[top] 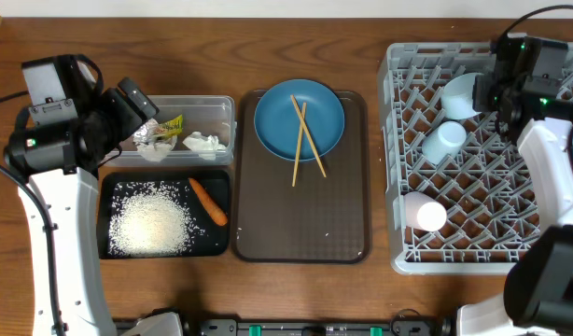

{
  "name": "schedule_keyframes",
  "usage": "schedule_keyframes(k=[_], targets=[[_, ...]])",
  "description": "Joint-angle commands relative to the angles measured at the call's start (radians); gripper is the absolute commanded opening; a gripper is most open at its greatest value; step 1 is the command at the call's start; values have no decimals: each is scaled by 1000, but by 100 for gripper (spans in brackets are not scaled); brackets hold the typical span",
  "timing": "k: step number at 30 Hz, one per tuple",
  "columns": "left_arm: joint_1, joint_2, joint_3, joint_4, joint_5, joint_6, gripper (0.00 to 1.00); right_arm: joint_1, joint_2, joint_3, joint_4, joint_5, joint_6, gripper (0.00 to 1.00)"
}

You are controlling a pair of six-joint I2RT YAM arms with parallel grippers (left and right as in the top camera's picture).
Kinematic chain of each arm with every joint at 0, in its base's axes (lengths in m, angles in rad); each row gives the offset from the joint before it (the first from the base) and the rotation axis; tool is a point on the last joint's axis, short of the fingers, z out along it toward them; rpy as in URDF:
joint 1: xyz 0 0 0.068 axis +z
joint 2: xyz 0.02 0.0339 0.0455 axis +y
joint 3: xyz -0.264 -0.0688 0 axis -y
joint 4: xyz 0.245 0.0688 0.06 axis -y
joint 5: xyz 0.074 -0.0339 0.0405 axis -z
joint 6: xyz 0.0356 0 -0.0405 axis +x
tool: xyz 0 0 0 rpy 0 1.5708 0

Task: Sort waste into correct bins and load items into the dishwasher rack
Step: 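Move the right gripper left over the chopsticks on the blue plate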

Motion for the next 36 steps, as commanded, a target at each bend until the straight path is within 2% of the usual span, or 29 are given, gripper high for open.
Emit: schedule_keyframes(k=[1,4,8,12,15,21,24,28,31,36], targets=[[3,-3,-7,-2,-16,10,98,16,-22,-1,10,-129,-7,8],[3,-3,-7,-2,-16,9,98,30,-22,-1,5,-281,-3,8],[3,-3,-7,-2,-16,10,98,101,-22,-1,-3,-325,30,11],[3,-3,-7,-2,-16,9,98,228,-22,-1,-59,-239,37,15],[3,-3,-7,-2,-16,9,98,323,-22,-1,-108,-154,109,22],[3,-3,-7,-2,-16,9,98,499,-22,-2,-169,-141,204,32],[3,-3,-7,-2,-16,9,98,578,-13,-2,-184,-97,222,33],[3,-3,-7,-2,-16,9,98,660,18,-2,-179,-37,222,35],[3,-3,-7,-2,-16,10,98,709,47,-2,-172,-7,221,43],[3,-3,-7,-2,-16,9,98,754,109,-2,-169,32,224,45]])
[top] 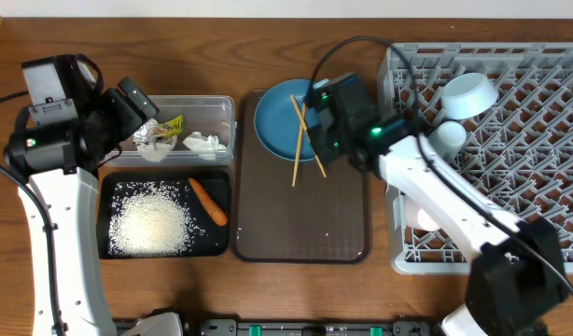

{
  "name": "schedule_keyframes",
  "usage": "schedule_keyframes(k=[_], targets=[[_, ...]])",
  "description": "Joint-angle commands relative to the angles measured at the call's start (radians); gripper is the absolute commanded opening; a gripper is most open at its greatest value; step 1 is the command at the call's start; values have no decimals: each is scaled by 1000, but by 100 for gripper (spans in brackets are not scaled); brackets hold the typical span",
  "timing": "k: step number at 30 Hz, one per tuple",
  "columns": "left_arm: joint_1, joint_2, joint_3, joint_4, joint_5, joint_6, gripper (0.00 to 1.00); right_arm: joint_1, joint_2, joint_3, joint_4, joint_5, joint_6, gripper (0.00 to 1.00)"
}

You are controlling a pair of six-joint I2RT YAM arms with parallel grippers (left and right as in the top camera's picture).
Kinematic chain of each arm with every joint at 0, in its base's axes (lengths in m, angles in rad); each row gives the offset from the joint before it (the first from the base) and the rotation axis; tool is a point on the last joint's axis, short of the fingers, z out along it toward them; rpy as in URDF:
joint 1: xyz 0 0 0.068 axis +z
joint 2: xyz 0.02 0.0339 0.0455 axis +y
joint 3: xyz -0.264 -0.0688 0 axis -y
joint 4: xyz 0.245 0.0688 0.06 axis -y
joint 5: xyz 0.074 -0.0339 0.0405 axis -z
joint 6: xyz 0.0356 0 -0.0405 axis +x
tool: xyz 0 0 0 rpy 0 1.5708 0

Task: Sort waste into correct bins and load items into the dishwasher rack
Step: 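Move the right gripper left over the chopsticks on the blue plate, then grasp one chopstick with the right gripper and lift it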

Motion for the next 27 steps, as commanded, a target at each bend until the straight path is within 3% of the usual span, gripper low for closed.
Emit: schedule_keyframes(k=[1,27], targets=[[3,-3,-7,-2,-16,10,98,23,48,-2,0,60,19,45],[3,-3,-7,-2,-16,10,98,92,114,-38,-31,93,114,41]])
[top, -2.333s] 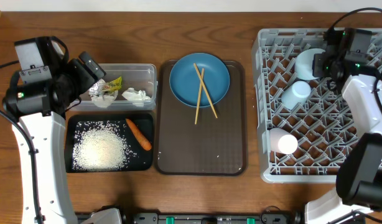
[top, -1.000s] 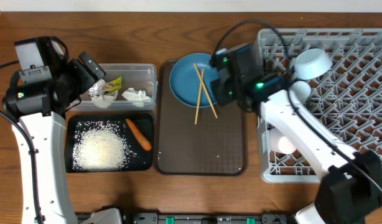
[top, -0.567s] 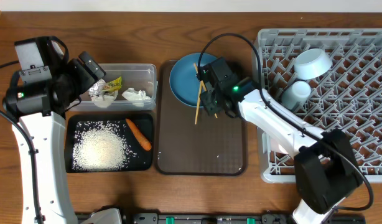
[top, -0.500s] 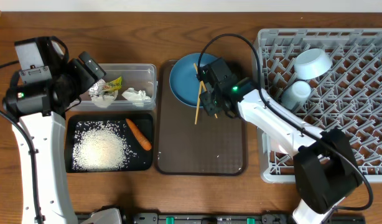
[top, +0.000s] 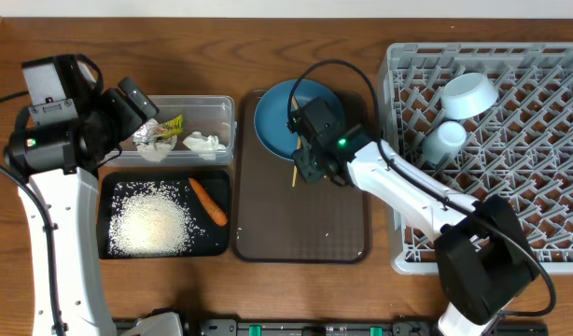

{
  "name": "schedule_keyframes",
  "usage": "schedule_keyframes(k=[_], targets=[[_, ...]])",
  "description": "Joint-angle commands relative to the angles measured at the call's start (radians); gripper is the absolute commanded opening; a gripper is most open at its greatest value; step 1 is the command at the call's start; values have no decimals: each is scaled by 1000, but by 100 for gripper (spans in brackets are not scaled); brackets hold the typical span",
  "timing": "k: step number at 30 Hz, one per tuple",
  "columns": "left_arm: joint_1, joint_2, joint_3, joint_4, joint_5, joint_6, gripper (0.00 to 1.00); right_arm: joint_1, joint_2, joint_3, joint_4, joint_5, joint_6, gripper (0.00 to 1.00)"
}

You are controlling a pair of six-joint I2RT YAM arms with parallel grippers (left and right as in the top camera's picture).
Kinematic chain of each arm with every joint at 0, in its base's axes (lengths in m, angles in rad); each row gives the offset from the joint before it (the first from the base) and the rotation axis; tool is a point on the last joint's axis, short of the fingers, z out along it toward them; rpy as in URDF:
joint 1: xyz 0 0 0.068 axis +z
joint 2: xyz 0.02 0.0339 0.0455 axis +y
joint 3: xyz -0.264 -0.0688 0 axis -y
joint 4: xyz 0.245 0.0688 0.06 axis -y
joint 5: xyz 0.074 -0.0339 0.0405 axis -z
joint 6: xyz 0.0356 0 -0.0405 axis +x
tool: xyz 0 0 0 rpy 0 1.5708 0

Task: Sort waste into correct bins and load items into the dishwasher rack
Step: 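Grasp one chopstick with the right gripper and lift it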

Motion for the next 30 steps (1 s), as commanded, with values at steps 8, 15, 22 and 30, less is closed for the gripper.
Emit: schedule_keyframes(k=[8,15,22,30], targets=[[3,-3,-7,-2,-16,10,98,9,12,-55,9,39,21,38],[3,-3,-7,-2,-16,10,98,8,11,-56,46,39,21,13],[3,-3,-7,-2,-16,10,98,8,-9,-45,53,39,21,1],[3,-3,-7,-2,-16,10,98,-5,-111,-6,-3,40,45,1]])
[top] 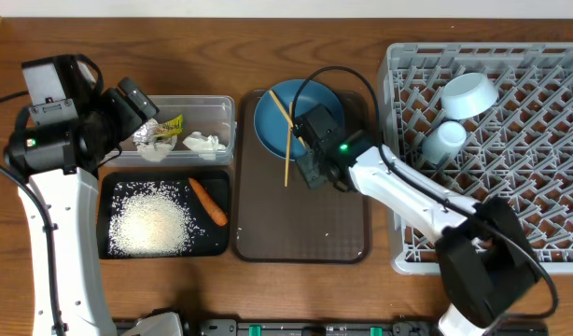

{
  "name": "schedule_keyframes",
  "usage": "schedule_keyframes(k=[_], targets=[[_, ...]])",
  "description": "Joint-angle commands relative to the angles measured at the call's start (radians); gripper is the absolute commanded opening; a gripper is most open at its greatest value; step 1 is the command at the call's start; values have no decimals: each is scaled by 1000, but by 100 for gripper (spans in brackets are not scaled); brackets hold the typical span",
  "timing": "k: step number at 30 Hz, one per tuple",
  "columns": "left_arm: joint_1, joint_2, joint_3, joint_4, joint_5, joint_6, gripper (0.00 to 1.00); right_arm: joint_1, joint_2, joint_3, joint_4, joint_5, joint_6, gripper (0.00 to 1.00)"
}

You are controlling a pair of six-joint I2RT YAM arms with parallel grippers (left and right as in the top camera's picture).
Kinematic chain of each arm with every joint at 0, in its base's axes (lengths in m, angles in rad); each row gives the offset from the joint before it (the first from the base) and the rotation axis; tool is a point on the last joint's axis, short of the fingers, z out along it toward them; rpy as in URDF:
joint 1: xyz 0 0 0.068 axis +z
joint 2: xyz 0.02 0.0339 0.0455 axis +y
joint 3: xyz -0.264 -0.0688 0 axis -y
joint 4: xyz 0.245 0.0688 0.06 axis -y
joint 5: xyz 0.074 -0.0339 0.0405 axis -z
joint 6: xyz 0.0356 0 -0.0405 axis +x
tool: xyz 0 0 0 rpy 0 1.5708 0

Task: Sort waste into correct bins and load items into the dishwasher rack
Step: 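Grasp one chopstick with the right gripper and lift it, then carry the chopstick right and stand it in the rack's left edge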

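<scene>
Two wooden chopsticks (286, 154) lie across the blue plate (316, 101) and the brown tray (305, 229); one slants from the plate's left rim under my right gripper (303, 173), the other runs straight down just left of it. The right wrist hides its fingers, so I cannot see whether they grip. My left gripper (142, 105) hovers at the left end of the clear bin (221, 105), apparently open and empty. The grey dishwasher rack (520, 196) on the right holds a white bowl (468, 93) and a white cup (445, 140).
The clear bin holds crumpled foil (154, 140), a yellow wrapper (172, 124) and a tissue (204, 143). Below it a black bin (118, 245) holds rice (151, 224) and a carrot (208, 202). My right arm stretches from the rack's front across the tray.
The chopsticks have shifted left and no longer cross in an X on the plate. My right gripper stays at nearly the same spot beside them. The left arm has not moved.
My right gripper was first over the rack's far right by the bowl. Then it was above the plate and chopsticks, then low at the chopsticks' lower end. Now the chopsticks have shifted left beside it. The left arm stayed at the clear bin throughout.
</scene>
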Motion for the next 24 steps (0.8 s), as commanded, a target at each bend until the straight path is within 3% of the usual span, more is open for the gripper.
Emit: schedule_keyframes(k=[1,13,24], targets=[[3,-3,-7,-2,-16,10,98,-13,-108,42,-16,10,37,1],[3,-3,-7,-2,-16,10,98,-180,-390,42,-235,20,70,1],[3,-3,-7,-2,-16,9,98,-369,-374,24,-361,19,49,1]])
